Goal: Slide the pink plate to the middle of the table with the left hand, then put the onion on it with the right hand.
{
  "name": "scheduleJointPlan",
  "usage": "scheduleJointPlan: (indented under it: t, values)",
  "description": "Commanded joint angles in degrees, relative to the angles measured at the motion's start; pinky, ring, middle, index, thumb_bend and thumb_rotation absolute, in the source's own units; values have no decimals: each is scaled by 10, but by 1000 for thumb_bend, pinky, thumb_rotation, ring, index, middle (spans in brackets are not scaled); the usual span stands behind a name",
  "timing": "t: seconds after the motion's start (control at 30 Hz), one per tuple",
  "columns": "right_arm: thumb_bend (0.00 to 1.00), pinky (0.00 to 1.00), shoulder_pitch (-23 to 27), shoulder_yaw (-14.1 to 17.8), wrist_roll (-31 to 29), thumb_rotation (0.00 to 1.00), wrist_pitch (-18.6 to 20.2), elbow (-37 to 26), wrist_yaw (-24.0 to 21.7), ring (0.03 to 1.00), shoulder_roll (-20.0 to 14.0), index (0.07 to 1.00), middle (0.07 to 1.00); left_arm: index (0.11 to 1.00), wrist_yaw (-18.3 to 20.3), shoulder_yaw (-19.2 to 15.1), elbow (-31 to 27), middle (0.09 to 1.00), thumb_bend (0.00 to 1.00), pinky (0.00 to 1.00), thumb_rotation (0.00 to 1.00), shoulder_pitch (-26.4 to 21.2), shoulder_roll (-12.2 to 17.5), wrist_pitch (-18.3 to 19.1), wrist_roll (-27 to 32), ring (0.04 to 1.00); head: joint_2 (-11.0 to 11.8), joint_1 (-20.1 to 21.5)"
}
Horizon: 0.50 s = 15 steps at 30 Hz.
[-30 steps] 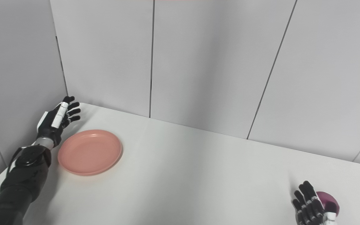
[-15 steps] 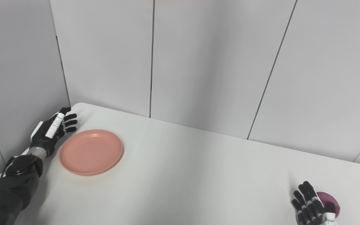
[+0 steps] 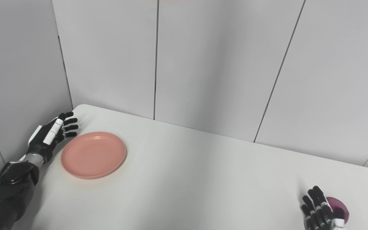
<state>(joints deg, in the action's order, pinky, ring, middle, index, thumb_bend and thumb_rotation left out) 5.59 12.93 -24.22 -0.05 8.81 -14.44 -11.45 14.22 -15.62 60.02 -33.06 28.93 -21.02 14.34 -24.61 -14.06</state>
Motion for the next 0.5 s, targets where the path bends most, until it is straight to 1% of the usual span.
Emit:
scheduleJointPlan:
  t: [0.0, 0.07, 0.2, 0.3, 0.37, 0.4, 0.43, 0.47]
  values:
    - [916, 973, -61, -5, -6, 927, 17, 43, -3, 958, 23, 939, 954, 800, 6, 0, -29, 786, 965, 646, 786, -5, 1, 6, 6, 754, -2, 1]
    - [925, 964, -62, -5, -4, 918, 17, 41, 0, 951, 23, 931, 950, 801, 8, 1, -46, 783, 972, 636, 791, 3, -5, 14, 8, 751, -2, 1]
    - [920, 988, -65, -9, 0, 939, 16, 35, -2, 970, 20, 952, 967, 812, 4, 5, -95, 786, 977, 644, 796, 24, -23, 44, 11, 754, -5, 3]
    - [916, 979, -67, -9, 0, 938, 19, 31, 0, 963, 20, 948, 960, 808, 4, 7, -123, 769, 982, 647, 785, 38, -38, 53, 12, 748, -6, 4]
    - [920, 973, -68, -8, -1, 934, 22, 26, 3, 959, 21, 944, 956, 816, 6, 12, -141, 771, 989, 659, 789, 47, -48, 62, 10, 752, -8, 5]
    - [923, 965, -69, -8, -1, 922, 24, 23, 4, 954, 22, 937, 952, 826, 9, 13, -148, 781, 990, 680, 798, 50, -52, 69, 12, 762, -8, 6]
    - [924, 979, -69, -8, -2, 918, 25, 21, 5, 963, 23, 942, 959, 838, 17, 13, -156, 799, 961, 716, 789, 53, -59, 82, 21, 788, -8, 6]
    - [925, 982, -70, -8, -3, 918, 25, 20, 5, 965, 23, 943, 961, 839, 22, 15, -164, 801, 955, 722, 787, 56, -63, 92, 27, 792, -9, 6]
